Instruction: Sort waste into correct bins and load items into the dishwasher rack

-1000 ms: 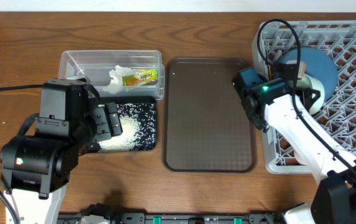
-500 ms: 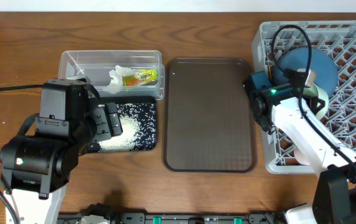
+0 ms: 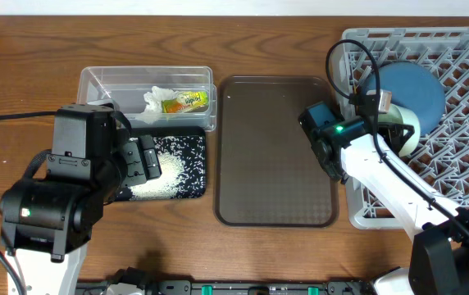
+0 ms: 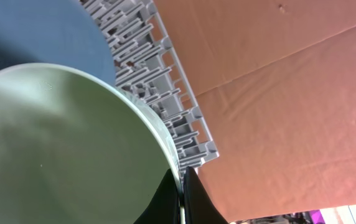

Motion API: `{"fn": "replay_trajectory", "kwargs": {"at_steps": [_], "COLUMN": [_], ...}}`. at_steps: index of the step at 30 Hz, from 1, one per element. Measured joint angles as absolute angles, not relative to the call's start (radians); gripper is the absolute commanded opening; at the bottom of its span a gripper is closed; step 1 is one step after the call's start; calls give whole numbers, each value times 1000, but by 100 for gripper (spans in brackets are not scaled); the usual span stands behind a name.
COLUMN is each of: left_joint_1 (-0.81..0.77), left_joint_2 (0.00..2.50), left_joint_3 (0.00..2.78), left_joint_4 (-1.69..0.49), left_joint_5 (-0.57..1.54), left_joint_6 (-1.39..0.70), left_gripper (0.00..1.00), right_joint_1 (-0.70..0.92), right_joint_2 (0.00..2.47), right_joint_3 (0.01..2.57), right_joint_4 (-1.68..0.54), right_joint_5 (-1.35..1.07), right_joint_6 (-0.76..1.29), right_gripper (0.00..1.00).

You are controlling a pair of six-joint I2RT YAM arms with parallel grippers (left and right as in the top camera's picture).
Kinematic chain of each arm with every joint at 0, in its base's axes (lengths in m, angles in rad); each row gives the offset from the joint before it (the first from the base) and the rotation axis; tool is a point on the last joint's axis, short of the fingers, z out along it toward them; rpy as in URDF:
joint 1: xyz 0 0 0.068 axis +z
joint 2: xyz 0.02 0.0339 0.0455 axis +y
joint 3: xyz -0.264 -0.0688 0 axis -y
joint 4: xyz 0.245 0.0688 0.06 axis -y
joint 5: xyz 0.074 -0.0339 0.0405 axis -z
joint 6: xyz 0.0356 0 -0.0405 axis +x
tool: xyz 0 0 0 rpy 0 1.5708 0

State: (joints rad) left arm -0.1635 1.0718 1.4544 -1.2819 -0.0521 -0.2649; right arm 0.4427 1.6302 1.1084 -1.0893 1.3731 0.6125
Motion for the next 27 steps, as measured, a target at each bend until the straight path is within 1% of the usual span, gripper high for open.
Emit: {"fn": "replay_trajectory", "kwargs": {"at_steps": [4, 14, 20, 27], "left_joint_1": [-163, -163, -163, -163], "left_joint_2": [1072, 1072, 1072, 1072], "left_joint_3": [1454, 1454, 1454, 1454], "left_joint_4": [-1282, -1282, -1282, -1282], "left_joint_5": [-52, -52, -52, -52], "left_joint_6": [-265, -265, -265, -265], "left_gripper": [93, 93, 93, 93], "right_joint_1": [425, 279, 294, 366], "right_joint_2": [1630, 1630, 1630, 1630], "right_joint_3": [1108, 1108, 1108, 1069], "right_joint_4": [-1087, -1060, -1063, -1047], "right_joint_5": [1376, 1293, 1286, 1305], "right_joint_6": [605, 595, 595, 595], "right_gripper": [1, 1, 1, 1]}}
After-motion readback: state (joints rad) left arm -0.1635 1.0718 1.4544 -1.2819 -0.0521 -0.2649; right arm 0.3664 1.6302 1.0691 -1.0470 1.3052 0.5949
